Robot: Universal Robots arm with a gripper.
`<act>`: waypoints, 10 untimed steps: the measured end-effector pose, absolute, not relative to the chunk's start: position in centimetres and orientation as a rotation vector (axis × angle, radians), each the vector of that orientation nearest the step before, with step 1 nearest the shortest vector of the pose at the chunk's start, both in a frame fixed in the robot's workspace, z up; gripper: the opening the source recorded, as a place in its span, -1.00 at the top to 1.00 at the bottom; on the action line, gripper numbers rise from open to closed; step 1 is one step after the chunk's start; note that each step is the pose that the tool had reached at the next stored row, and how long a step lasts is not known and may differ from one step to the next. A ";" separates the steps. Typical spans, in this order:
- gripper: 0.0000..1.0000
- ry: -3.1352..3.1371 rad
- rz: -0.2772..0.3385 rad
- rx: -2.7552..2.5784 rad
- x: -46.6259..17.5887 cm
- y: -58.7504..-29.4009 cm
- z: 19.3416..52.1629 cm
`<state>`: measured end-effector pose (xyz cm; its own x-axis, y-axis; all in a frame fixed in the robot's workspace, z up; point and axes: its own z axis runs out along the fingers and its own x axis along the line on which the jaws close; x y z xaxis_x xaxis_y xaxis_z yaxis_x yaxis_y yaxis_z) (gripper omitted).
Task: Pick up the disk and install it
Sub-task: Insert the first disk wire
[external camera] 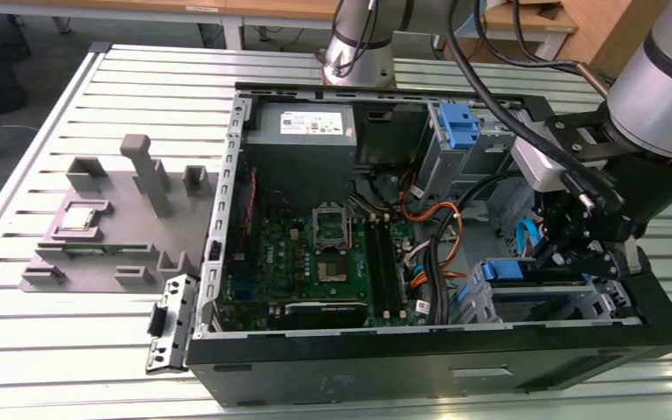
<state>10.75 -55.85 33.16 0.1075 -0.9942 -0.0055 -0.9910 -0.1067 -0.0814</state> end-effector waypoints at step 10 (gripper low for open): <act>0.68 2.055 -0.078 -2.289 10.7 -55.8 33.0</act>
<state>10.75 -55.85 33.03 0.1075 -0.9942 -0.0053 -0.9910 -0.1067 -0.0814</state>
